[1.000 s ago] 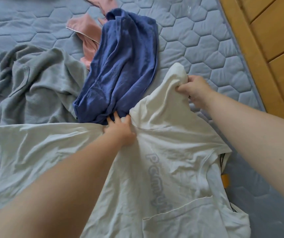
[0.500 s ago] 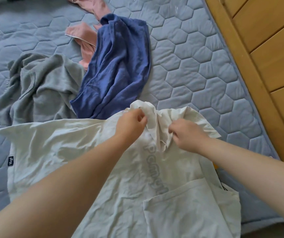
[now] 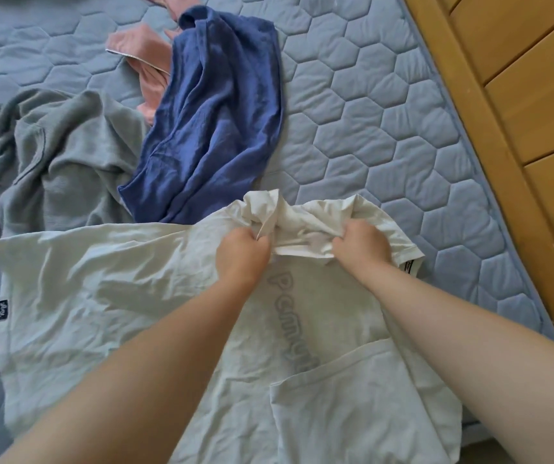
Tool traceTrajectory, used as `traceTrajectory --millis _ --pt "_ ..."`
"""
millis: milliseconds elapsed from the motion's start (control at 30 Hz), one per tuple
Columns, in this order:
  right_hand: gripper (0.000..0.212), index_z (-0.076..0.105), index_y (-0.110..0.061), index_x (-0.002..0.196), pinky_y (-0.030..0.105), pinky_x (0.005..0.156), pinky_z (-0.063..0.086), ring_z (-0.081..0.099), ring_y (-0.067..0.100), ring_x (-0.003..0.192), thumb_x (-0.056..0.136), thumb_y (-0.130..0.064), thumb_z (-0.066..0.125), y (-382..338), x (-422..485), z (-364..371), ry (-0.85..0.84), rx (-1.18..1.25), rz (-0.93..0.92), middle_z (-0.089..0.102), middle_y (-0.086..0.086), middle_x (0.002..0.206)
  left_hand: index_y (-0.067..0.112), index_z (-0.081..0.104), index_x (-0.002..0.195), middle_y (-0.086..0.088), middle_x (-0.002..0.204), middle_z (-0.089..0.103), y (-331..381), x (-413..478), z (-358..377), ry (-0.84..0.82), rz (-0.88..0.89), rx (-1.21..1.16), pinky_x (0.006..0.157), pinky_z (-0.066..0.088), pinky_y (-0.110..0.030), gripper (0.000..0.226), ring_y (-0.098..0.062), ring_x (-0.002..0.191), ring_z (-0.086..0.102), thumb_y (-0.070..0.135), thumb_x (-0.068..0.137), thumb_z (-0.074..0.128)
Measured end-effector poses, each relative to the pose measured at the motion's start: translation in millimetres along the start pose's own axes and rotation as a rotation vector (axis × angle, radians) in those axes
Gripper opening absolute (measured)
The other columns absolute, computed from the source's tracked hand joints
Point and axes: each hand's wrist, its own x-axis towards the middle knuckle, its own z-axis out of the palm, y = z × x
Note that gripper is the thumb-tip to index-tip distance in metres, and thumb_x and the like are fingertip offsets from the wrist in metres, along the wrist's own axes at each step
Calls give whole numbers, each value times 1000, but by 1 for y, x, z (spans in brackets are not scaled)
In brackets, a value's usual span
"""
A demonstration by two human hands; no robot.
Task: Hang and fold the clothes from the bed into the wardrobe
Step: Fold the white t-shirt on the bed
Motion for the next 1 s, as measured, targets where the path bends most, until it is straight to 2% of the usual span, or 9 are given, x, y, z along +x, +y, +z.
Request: traceTrajectory --millis 67,133,300,400,500,600,700,833,1000 --pt "15 60 -8 88 30 69 40 58 35 93 82 -20 54 12 1 -10 16 131 138 64 16 101 14 58 66 -1 61 54 -13 1 -12 -96 2 112 58 36 -29 26 -28 69 55 35 81 55" --pt "24 58 -6 101 35 81 42 52 34 106 81 -19 58 14 -4 -13 -6 -43 78 57 16 114 17 62 82 1 73 59 -19 1 -19 -188 60 303 63 38 -28 33 -25 73 55 49 83 55" --pt "21 60 -3 91 39 76 40 54 34 88 72 -8 54 -8 -27 5 327 -8 -606 57 13 91 16 47 98 -3 93 55 -9 0 -20 131 488 421 59 30 -33 22 -31 83 56 27 83 59" --pt "28 56 -11 101 36 85 37 53 28 103 84 -33 60 -21 -25 24 75 -106 -406 60 6 102 13 54 97 -6 95 58 10 -2 -7 123 612 482 57 28 -33 21 -31 84 57 29 85 57" --pt "46 49 -14 117 35 90 36 50 25 116 84 -43 62 -27 -19 36 -24 -217 -229 59 5 119 15 58 98 -4 93 60 17 0 3 40 585 603 59 31 -31 24 -28 85 59 34 83 59" --pt "31 46 -12 116 32 79 35 57 30 108 87 -12 57 -29 -15 32 9 -287 -206 62 9 114 13 62 100 -7 93 65 20 7 3 -25 530 677 61 36 -31 17 -30 83 60 16 87 52" --pt "23 53 -11 107 33 73 37 59 35 101 86 -4 49 -25 -2 6 46 -296 -229 63 13 107 12 65 92 -7 88 62 28 17 -13 65 442 544 64 35 -31 17 -33 86 57 17 84 51" --pt "13 59 -8 92 32 68 37 59 38 94 87 -9 47 -28 37 -59 265 -23 -118 63 17 99 10 53 66 -2 61 48 40 40 -57 188 93 118 49 28 -27 21 -28 64 49 22 81 46" --pt "16 57 -10 76 30 66 39 59 35 88 89 -15 50 -57 68 -123 330 126 -167 60 13 83 12 52 76 0 69 45 53 54 -83 163 111 275 52 32 -28 5 -25 69 47 8 75 50"
